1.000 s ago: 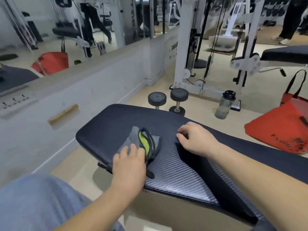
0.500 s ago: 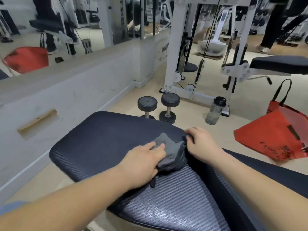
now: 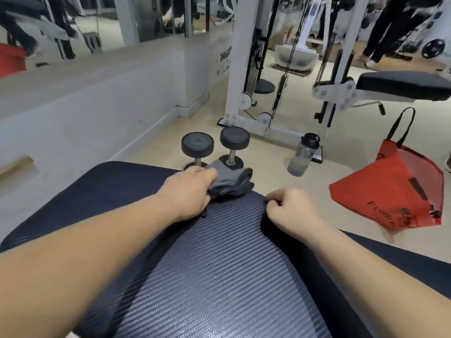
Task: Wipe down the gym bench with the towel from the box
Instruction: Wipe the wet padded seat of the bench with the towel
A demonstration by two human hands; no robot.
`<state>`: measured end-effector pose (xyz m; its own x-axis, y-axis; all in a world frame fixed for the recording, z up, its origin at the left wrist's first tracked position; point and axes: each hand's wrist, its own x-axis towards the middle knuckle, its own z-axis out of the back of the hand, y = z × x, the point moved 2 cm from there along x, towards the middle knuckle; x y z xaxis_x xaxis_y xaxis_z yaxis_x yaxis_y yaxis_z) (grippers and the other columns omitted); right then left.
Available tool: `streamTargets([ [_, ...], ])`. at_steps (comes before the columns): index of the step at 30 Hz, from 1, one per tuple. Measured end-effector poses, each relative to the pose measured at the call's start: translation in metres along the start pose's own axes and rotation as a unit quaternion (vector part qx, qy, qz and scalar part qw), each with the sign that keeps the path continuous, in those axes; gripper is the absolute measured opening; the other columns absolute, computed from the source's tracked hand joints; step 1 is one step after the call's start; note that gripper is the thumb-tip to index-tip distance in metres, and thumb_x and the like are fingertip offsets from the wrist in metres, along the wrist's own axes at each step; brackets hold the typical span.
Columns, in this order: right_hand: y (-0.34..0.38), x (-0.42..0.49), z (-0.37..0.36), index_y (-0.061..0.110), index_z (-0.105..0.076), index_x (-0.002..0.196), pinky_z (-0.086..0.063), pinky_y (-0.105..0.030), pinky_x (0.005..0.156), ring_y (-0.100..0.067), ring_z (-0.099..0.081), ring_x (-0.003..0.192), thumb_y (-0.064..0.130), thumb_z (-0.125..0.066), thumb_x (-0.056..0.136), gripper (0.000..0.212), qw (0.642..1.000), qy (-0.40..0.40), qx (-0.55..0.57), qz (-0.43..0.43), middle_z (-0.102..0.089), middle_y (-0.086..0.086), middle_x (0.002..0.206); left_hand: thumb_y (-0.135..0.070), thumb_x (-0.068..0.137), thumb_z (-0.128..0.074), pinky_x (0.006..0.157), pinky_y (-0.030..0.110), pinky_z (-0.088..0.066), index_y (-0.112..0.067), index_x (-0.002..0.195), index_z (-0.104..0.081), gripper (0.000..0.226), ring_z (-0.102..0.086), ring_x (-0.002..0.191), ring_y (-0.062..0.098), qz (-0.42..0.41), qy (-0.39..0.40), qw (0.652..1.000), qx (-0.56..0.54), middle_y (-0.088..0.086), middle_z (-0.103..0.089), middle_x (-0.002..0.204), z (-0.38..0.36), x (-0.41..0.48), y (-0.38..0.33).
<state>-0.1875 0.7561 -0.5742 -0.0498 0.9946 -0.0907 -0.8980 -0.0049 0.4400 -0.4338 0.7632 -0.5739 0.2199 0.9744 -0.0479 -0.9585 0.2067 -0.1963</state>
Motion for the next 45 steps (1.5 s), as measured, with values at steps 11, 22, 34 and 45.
streamTargets([
  [11,0.105,0.001,-0.022,0.022,-0.075,0.107,-0.056,-0.046,0.095,-0.030,-0.065,0.108,0.030,-0.047,0.092,0.033,0.995,0.010,-0.009,0.103,-0.071,-0.004,0.114,-0.028,0.094,-0.054,0.110,0.038,-0.044,-0.020,0.147,-0.035,0.056,-0.038,0.146,0.023,0.033,0.012,0.999,0.011,0.004,-0.041,0.157,0.008,-0.061,0.081],
  [22,0.173,-0.014,-0.060,0.022,-0.071,0.121,-0.053,-0.043,0.096,-0.023,-0.060,0.118,0.029,-0.048,0.098,0.033,0.987,0.018,-0.032,0.157,-0.065,0.003,0.122,-0.030,0.093,-0.054,0.103,0.045,-0.049,-0.022,0.140,-0.040,0.050,-0.046,0.138,0.029,0.034,0.023,0.999,0.035,0.006,-0.049,0.147,0.026,-0.112,0.142],
  [34,0.187,0.033,-0.076,0.019,-0.067,0.111,-0.050,-0.048,0.101,-0.034,-0.057,0.120,0.046,-0.038,0.095,0.043,0.985,0.082,-0.084,0.126,-0.064,-0.008,0.119,-0.033,0.092,-0.051,0.099,0.046,-0.050,-0.023,0.132,-0.043,0.042,-0.054,0.129,0.034,0.088,-0.004,0.996,0.013,0.008,-0.053,0.143,0.028,-0.072,0.177],
  [45,0.172,0.050,-0.077,0.037,-0.068,0.122,-0.045,-0.037,0.093,-0.028,-0.057,0.125,0.043,-0.044,0.098,0.034,0.994,0.058,-0.058,0.076,-0.066,0.007,0.134,-0.043,0.091,-0.053,0.103,0.044,-0.050,-0.028,0.135,-0.044,0.047,-0.052,0.134,0.027,0.035,-0.022,0.998,-0.047,0.003,-0.055,0.147,0.016,-0.039,0.174],
])
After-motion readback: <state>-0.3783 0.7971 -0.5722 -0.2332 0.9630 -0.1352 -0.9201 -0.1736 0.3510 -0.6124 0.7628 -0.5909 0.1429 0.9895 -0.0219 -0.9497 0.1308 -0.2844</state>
